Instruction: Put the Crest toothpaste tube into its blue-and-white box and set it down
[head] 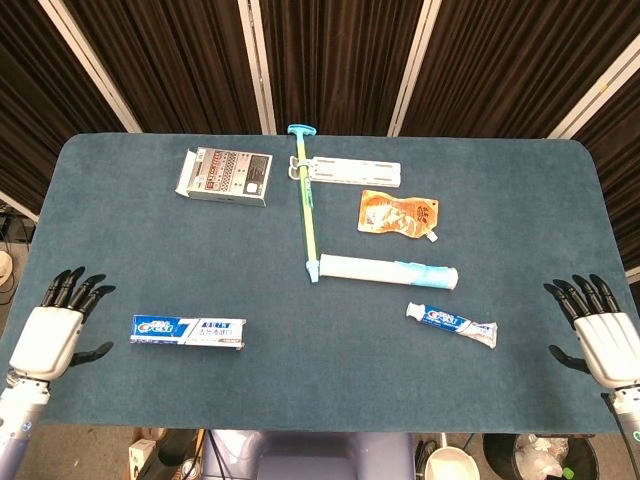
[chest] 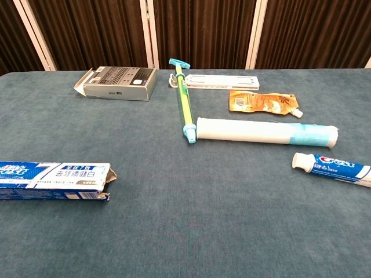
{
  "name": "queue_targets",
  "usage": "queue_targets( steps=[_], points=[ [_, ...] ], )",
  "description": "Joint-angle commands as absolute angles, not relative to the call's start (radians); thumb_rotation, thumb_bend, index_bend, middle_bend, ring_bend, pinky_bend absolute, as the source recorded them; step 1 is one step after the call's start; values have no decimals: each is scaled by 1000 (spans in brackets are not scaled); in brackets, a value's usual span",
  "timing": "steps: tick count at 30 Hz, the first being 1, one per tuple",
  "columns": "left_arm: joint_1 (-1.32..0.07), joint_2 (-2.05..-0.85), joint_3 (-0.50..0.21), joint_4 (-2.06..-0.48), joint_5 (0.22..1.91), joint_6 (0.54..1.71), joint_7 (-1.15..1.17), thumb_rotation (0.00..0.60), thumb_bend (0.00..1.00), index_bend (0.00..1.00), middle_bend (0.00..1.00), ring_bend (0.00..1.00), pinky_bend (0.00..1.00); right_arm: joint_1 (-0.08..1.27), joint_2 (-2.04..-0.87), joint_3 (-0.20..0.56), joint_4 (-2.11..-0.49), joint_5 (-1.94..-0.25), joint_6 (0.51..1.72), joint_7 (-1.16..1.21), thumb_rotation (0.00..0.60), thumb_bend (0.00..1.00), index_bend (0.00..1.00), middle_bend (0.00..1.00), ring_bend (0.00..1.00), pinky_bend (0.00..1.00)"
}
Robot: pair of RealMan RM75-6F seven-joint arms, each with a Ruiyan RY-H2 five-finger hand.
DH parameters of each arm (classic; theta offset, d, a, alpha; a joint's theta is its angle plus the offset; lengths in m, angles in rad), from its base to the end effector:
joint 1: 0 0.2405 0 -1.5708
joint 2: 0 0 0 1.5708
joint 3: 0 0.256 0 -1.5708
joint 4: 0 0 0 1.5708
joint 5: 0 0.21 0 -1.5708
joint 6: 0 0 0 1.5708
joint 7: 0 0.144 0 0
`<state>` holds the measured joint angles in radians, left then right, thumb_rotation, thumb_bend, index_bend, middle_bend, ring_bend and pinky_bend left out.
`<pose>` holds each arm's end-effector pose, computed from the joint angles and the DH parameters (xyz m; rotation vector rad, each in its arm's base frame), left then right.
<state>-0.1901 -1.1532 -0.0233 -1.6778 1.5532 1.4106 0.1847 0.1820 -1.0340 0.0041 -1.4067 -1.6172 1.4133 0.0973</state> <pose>-0.2728 0.2027 0.1263 -1.5870 -0.8058 -0.8904 -0.3327 -0.2066 0.1899 1.6278 -0.7284 0.7888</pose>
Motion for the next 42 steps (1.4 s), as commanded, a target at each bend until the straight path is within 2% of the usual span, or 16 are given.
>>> queue_targets(
  steps=[1, 9, 16, 30, 42],
  points=[
    [-206, -1153, -25, -1692, 1552, 1386, 206, 600, 0, 239, 195, 0, 0, 180, -1033, 3, -1404, -1618, 1417, 103, 600, 191, 149, 174, 84, 0],
    [-283, -1192, -40, -1765, 1488, 1247, 362, 600, 0, 240, 175, 0, 0, 179, -1030, -2, -1399, -1628, 1420, 115, 600, 191, 149, 176, 84, 0],
    [-316, -1250, -37, -1793, 1431, 1190, 488, 600, 0, 240, 172, 0, 0, 174, -1026, -5, -1393, -1631, 1425, 123, 600, 190, 149, 177, 84, 0],
    [-270, -1247, 18, -1801, 1424, 1248, 550, 600, 0, 242, 178, 0, 0, 174, -1033, -9, -1379, -1634, 1424, 137, 600, 190, 149, 186, 85, 0],
    [-265, -1275, 20, -1733, 1436, 1265, 528, 600, 0, 241, 165, 0, 0, 176, -1038, -14, -1368, -1632, 1410, 146, 600, 190, 152, 190, 86, 0]
  ],
)
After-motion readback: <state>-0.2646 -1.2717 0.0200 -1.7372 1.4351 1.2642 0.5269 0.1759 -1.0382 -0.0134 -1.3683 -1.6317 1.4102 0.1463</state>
